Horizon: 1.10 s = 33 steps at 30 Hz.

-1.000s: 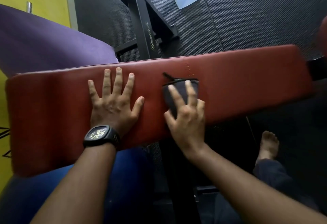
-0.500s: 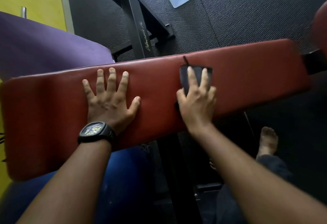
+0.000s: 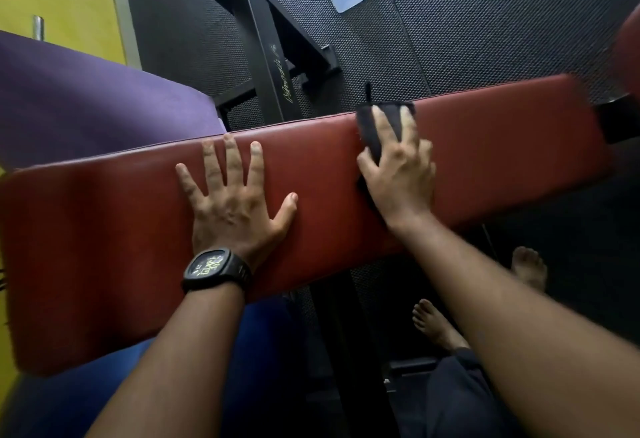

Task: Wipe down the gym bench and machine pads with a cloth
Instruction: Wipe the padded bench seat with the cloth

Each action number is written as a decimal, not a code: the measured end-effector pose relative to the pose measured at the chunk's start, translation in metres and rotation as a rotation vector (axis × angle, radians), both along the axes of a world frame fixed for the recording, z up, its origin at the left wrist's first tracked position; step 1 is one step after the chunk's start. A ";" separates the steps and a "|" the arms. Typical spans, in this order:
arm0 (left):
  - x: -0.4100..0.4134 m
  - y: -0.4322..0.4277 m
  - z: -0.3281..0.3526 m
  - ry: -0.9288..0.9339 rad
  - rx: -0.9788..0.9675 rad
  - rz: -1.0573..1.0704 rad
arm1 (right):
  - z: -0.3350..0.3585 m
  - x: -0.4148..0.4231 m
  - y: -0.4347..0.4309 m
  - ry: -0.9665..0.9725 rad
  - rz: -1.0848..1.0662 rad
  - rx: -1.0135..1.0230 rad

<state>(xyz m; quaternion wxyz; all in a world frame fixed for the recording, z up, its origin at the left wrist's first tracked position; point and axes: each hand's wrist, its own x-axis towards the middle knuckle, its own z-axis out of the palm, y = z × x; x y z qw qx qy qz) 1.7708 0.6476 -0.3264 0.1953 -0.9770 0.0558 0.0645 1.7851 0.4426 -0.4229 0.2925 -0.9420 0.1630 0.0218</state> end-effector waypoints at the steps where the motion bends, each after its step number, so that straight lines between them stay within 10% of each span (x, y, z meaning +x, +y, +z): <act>1: 0.000 0.000 0.000 0.003 0.002 -0.011 | 0.003 -0.015 0.007 0.018 -0.076 0.005; 12: 0.001 -0.001 0.001 0.028 -0.001 -0.077 | 0.014 0.005 0.014 -0.214 0.430 0.010; 20: 0.004 -0.006 0.001 0.064 0.004 -0.083 | 0.001 -0.051 0.012 0.023 -0.248 0.046; 29: 0.006 -0.035 -0.016 0.021 -0.029 0.052 | 0.005 -0.016 0.007 -0.321 0.449 0.022; 33: 0.007 -0.038 -0.024 0.005 -0.008 0.047 | -0.017 0.019 -0.029 -0.103 0.195 -0.001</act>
